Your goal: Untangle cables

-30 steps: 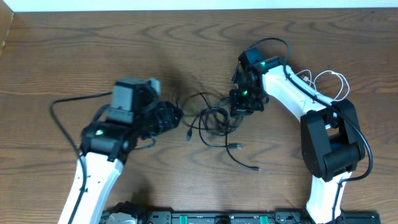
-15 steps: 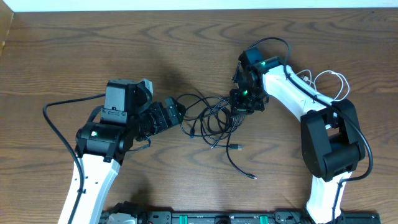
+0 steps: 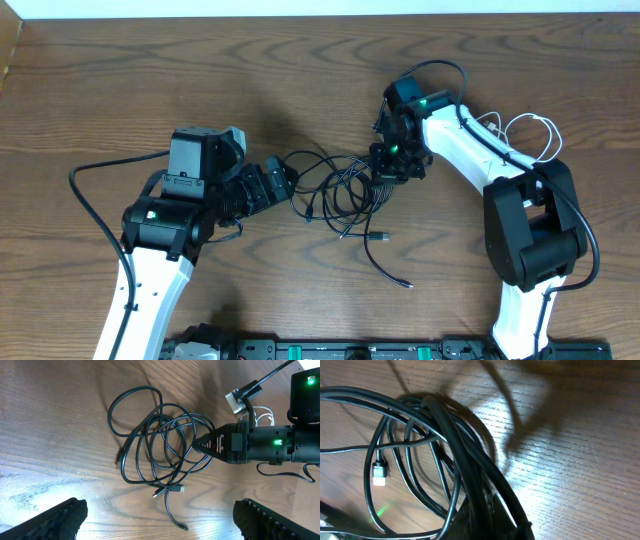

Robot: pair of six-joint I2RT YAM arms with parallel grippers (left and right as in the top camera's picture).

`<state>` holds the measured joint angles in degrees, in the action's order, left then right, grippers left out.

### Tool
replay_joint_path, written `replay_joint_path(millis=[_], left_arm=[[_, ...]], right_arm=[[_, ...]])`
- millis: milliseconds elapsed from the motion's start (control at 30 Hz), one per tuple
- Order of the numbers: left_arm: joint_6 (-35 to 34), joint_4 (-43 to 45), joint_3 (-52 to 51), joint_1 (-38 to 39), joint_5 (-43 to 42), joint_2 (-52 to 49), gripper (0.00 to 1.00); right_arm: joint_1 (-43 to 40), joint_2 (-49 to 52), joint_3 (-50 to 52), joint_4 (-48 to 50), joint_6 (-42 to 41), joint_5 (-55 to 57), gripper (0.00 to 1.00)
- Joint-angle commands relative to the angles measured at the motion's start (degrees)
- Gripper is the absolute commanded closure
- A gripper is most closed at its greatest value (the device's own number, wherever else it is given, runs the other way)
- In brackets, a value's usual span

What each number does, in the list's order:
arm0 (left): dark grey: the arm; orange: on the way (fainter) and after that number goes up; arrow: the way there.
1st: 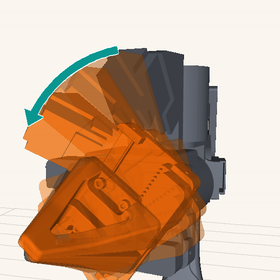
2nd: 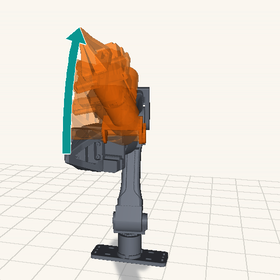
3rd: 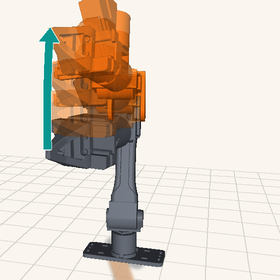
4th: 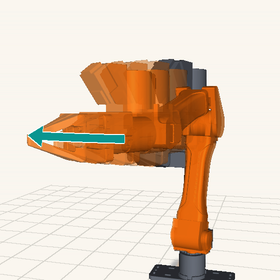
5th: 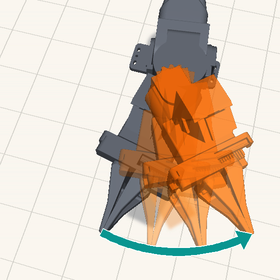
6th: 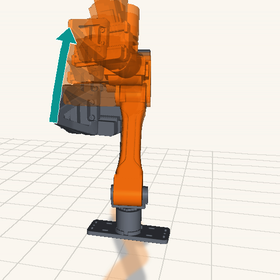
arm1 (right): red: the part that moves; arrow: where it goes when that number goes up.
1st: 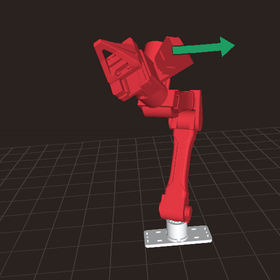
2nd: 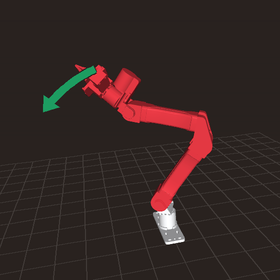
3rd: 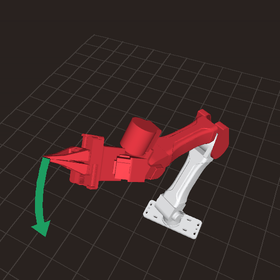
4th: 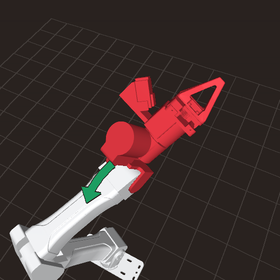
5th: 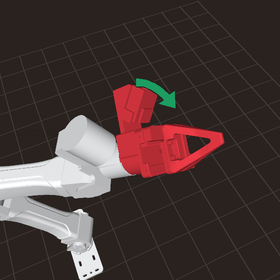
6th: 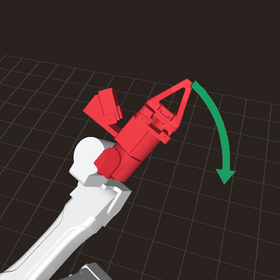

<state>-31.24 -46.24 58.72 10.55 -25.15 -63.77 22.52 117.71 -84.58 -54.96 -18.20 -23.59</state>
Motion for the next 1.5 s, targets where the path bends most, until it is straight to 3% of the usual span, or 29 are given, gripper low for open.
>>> replay_joint_path(millis=[0, 1200, 1467], left_arm=[[1.0, -0.2, 0.9, -0.2, 0.6, -0.3, 0.02], [0.3, 0.7, 0.9, -0.2, 1.8, -0.3, 0.02], [1.4, -1.3, 0.8, 0.5, -1.2, -0.9, 0.01]], right_arm=[[0.0, 0.0, 0.1, 0.1, 0.7, 0.1, 0.99], [0.1, 0.0, 0.1, -1.1, 1.1, -5.5, 0.99], [0.1, 0.0, 0.1, -2.1, 1.1, -5.9, 0.99]])
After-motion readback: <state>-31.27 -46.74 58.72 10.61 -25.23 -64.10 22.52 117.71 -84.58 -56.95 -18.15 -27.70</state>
